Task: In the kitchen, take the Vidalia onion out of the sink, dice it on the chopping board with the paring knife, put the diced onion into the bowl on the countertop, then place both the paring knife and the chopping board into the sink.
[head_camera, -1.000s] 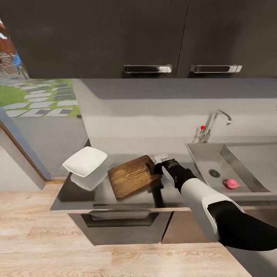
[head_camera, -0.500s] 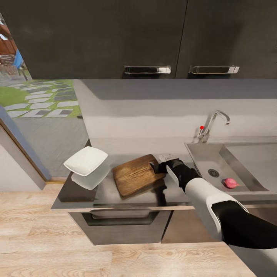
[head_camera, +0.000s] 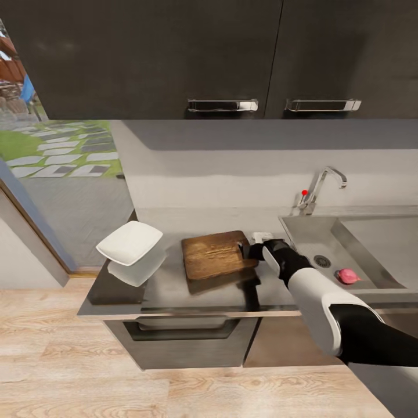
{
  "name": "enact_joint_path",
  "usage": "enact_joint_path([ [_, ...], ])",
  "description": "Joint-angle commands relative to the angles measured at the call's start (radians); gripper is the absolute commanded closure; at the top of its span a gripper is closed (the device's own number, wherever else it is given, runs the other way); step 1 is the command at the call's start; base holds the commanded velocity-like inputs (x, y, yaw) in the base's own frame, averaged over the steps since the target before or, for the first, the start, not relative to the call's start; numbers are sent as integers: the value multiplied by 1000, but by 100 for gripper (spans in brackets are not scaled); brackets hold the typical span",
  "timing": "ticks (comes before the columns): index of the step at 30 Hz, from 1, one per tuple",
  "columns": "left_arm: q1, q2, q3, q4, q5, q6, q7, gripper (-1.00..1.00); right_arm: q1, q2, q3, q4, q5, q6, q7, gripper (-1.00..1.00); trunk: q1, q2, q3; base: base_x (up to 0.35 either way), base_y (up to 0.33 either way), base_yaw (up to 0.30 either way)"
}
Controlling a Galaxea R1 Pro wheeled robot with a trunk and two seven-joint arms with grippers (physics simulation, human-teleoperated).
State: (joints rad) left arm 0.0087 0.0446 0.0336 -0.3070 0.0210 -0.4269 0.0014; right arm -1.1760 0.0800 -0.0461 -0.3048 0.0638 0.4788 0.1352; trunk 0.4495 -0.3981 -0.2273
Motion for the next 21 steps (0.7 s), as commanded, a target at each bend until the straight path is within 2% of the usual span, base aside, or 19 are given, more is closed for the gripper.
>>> enact_joint_path([
  [1,0,0,1,-2,2,-1,0,-100,-1,-1,-18,-2,1,5,-6,100,1,-2,-2,0,0,0],
  [8,0,0,0,-1,2,-1,0,-100,-1,-11,-133,-2,1,2,-76,100,1,-2,-2,0,0,0],
  [15,0,-1,0,11,2,-1,0,-100,-1,-11,-151,-2,0,1,-137,100,1,-2,-2,0,0,0],
  [21,0,-1,0,16,2,-1,-1,-100,-1,-11,-153,-2,0,1,-159,100,1,-2,-2,0,0,0],
])
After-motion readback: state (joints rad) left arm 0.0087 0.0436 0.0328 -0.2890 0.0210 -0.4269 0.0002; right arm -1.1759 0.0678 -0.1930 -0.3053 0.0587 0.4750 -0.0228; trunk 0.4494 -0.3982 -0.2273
